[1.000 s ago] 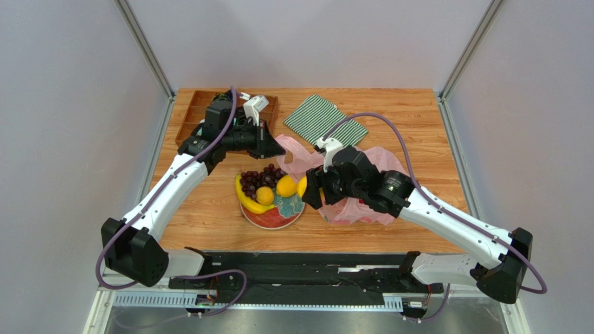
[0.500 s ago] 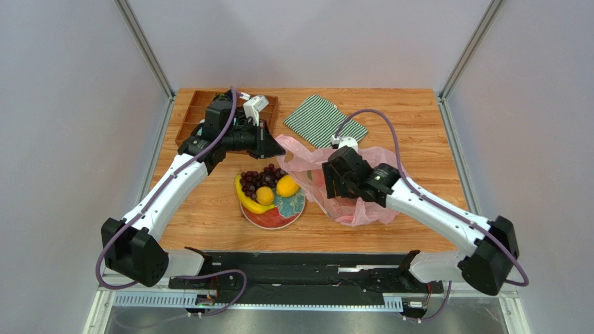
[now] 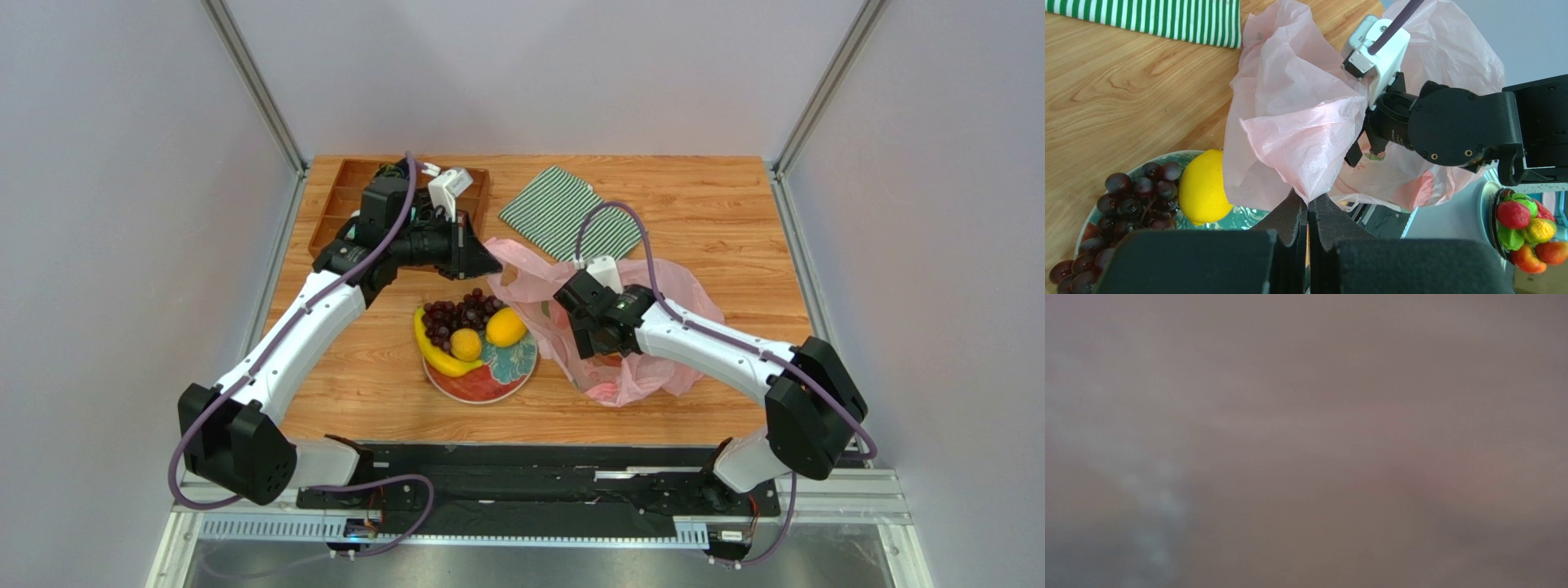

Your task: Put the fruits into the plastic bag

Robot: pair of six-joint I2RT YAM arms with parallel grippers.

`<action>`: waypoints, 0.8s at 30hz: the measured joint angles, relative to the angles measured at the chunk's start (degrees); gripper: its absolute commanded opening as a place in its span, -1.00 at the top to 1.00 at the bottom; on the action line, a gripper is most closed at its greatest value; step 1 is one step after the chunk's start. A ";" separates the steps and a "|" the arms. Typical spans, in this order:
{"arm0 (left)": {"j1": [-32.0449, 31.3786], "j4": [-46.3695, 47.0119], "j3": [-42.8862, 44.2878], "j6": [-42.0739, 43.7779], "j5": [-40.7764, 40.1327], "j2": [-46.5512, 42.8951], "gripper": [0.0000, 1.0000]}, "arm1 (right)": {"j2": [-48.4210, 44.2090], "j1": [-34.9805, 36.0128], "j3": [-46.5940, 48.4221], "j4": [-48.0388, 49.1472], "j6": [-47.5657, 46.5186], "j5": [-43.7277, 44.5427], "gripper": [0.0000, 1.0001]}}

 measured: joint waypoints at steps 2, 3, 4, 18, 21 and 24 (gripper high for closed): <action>0.00 0.00 0.00 0.00 0.00 0.00 1.00 | 0.66 -0.20 0.00 -0.13 0.20 0.46 -0.63; 0.00 -0.02 0.00 0.00 0.00 0.00 1.00 | 0.85 -0.24 0.00 -0.13 0.22 0.66 -0.64; 0.00 0.00 0.00 0.00 0.00 0.00 1.00 | 0.94 -0.26 0.00 -0.15 0.22 0.72 -0.66; 0.00 -0.02 0.00 0.02 0.00 0.00 1.00 | -5.84 -0.11 -1.05 1.51 -1.68 -1.99 -0.48; 0.00 -0.02 0.00 0.00 0.00 0.00 1.00 | -12.02 2.29 -1.18 4.07 -3.28 -3.08 -0.48; 0.00 -0.02 0.00 0.00 0.00 0.00 1.00 | -17.92 7.69 -1.16 8.22 -5.33 -2.99 -0.48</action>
